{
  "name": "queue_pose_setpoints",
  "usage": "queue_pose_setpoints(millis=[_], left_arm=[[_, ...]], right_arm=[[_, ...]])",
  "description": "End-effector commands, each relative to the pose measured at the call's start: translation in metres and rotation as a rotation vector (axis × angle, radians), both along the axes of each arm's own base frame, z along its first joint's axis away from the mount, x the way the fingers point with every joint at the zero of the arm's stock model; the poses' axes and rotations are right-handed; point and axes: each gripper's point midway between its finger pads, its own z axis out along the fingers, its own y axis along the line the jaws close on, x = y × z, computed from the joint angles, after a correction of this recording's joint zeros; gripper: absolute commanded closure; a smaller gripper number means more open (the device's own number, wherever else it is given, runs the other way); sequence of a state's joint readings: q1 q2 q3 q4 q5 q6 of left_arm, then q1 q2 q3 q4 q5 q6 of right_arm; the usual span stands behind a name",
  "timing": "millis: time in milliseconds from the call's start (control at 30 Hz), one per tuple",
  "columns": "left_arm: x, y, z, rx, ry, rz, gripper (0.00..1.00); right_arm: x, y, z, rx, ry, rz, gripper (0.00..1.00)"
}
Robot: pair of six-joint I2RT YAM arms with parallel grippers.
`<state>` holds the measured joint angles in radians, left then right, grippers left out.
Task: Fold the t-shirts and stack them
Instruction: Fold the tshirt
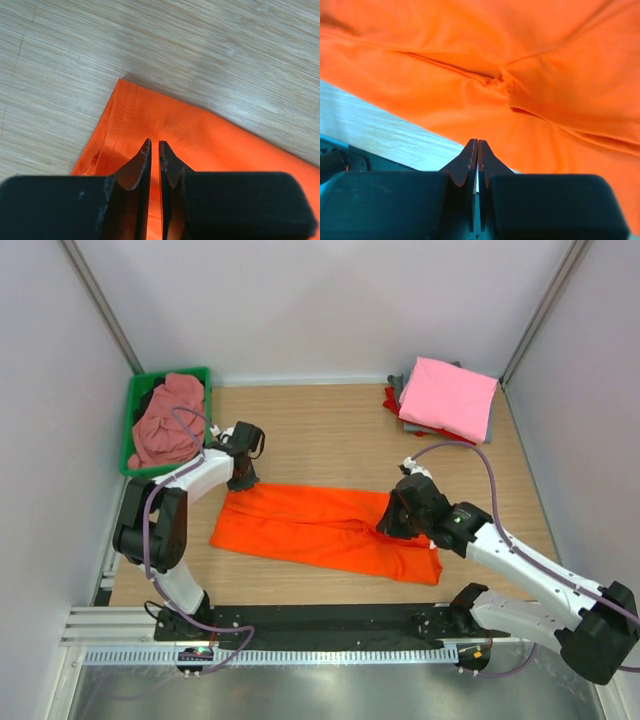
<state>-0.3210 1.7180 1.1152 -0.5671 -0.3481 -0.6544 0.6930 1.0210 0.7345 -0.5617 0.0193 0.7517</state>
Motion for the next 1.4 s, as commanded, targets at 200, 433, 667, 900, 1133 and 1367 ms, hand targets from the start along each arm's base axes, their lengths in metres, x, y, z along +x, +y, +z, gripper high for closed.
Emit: queue_pose_setpoints(millis=[200,433,667,900,1133,1367], left_arm=[[0.009,-0.024,0.009,-0.015,-0.050,-0.056,0.93],[0.005,-0.032,-0.005,0.018,-0.014,-0.096,0.93],[-0.029,-0.037,-0.027,-0.001,0.076,-0.056,0.99],[-0.110,-0.066,-0.034,-0.089,0.120,-0.098,0.98],[-0.205,-0.113,-0.041,-0.226,0.161,-0.159,0.97],[-0.268,-0.215,-0.013,-0.291,0.142,-0.382,0.79]], right_arm=[[0.021,-0.054,-0.015,-0.242,-0.038,-0.230,0.85],[0.049,-0.067,-0.067,-0.445,0.044,-0.295,0.72],[0.083,-0.043,-0.095,-0.475,0.089,-0.257,0.72],[0.161,-0.026,-0.109,-0.504,0.095,-0.212,0.72],[0.263,0.031,-0.102,-0.523,0.030,-0.018,0.72],[0.326,0.092,-0.097,-0.385,-0.070,0.093,0.71]])
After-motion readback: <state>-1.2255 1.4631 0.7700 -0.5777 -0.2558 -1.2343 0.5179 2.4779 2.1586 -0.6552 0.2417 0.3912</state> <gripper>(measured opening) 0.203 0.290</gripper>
